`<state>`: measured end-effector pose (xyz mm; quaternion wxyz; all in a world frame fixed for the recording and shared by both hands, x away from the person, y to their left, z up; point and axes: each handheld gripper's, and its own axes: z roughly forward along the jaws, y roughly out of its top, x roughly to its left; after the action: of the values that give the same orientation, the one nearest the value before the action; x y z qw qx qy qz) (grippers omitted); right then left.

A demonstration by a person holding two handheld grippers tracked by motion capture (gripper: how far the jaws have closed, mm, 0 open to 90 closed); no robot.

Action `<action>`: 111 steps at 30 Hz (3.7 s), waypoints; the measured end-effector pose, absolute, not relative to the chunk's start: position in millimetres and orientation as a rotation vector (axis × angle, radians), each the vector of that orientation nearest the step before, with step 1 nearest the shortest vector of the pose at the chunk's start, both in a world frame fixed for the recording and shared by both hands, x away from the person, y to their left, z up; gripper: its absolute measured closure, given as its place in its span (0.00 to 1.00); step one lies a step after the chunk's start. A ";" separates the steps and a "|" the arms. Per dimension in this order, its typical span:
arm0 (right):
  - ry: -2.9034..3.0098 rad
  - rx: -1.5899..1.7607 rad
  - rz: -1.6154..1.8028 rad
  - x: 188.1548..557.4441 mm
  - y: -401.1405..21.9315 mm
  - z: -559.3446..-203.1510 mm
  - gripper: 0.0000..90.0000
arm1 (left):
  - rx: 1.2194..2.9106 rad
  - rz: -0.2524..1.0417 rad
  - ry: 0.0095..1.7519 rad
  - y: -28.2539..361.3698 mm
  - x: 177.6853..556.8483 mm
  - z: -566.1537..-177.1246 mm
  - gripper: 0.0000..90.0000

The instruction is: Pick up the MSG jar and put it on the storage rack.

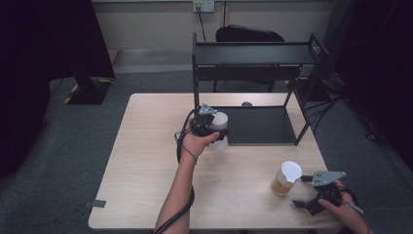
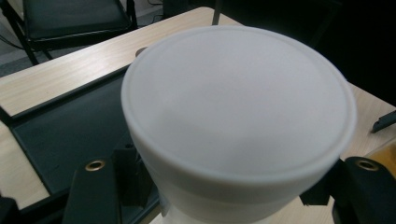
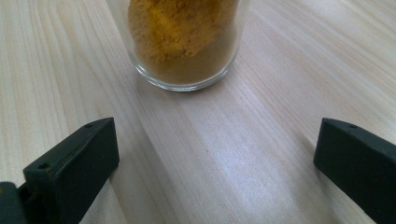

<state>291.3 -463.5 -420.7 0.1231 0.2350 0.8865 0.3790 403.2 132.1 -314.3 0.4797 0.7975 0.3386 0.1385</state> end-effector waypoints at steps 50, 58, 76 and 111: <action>2.586 0.685 1.106 291.4 -463.5 -420.7 0.00 | 1.919 0.369 0.758 104.9 436.7 -196.2 0.39; 2.586 0.684 1.105 291.5 -463.5 -420.6 0.00 | 1.914 0.389 0.753 103.8 435.7 -177.8 0.39; 2.589 0.681 1.105 292.1 -463.7 -420.5 0.00 | 1.895 0.402 0.721 101.4 437.3 -138.5 0.39; 2.592 0.678 1.107 292.9 -463.8 -420.5 0.00 | 1.850 0.473 0.749 83.7 467.1 -65.7 0.39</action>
<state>292.9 -463.8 -420.5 0.1213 0.2320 0.8876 0.3790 467.1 83.7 -65.7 0.5188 0.7710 0.3123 0.1971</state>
